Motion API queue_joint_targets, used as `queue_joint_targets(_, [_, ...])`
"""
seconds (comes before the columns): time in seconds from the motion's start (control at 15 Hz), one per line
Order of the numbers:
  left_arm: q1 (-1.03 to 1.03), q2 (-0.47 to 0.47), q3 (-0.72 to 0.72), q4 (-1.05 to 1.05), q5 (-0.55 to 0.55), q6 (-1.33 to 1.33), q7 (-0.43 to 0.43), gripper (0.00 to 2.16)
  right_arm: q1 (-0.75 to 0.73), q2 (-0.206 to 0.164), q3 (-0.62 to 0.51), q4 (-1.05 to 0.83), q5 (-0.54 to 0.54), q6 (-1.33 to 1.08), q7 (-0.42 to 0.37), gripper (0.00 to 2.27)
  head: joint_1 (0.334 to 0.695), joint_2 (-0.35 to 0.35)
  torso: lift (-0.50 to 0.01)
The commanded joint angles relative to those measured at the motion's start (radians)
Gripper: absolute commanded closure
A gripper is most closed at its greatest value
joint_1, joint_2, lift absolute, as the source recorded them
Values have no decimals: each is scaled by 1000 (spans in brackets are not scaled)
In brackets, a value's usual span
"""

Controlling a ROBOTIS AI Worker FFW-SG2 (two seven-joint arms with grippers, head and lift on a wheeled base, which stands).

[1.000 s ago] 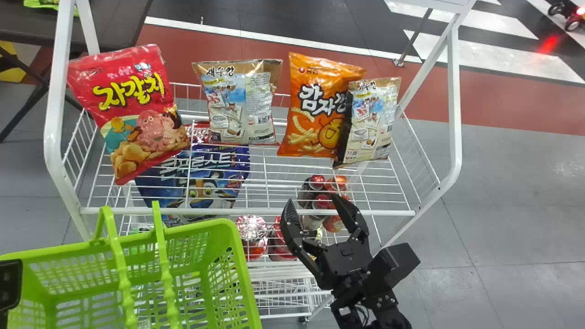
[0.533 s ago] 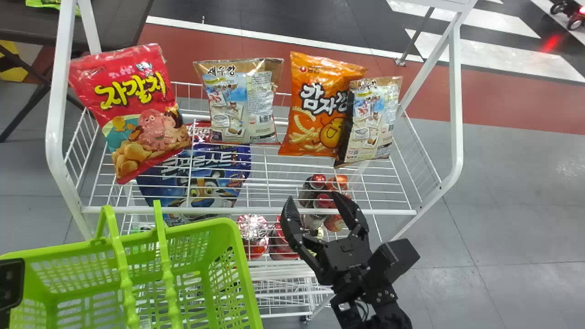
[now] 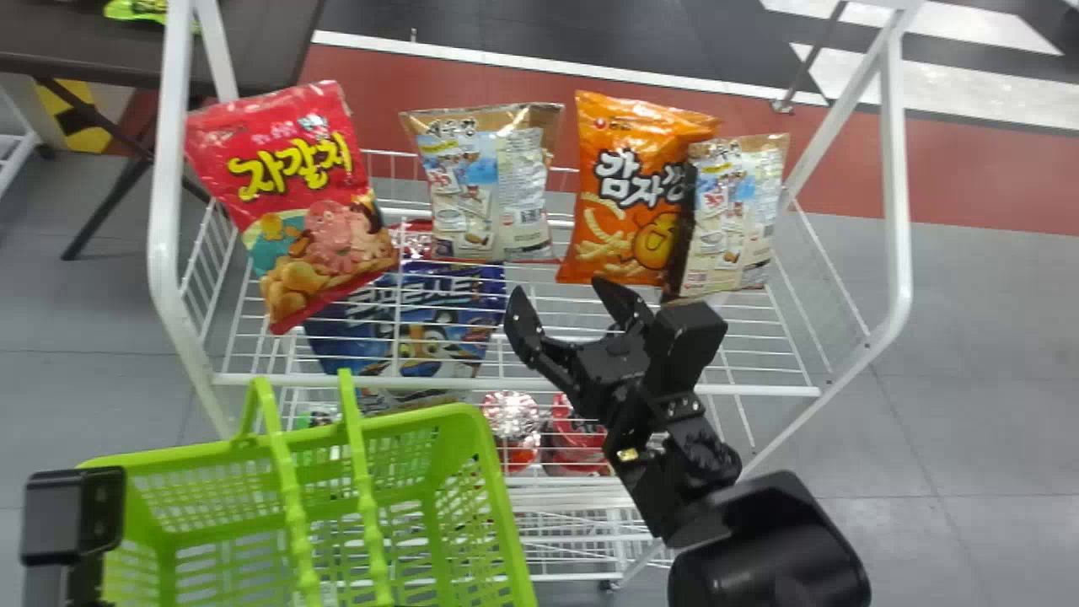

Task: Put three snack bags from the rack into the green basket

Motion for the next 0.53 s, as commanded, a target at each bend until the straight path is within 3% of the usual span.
queue_joint_targets(0.0, [4,-3,2,-3,0,3,0,2148,-99,20,30,53,2,71,0,110,695,-168,0])
queue_joint_targets(0.13, [4,-3,2,-3,0,3,0,2145,-170,29,58,104,4,96,-2,110,695,-132,0])
queue_joint_targets(0.47, [6,-3,2,-3,-1,3,-2,2148,-337,101,90,282,37,105,-7,110,695,-80,0])
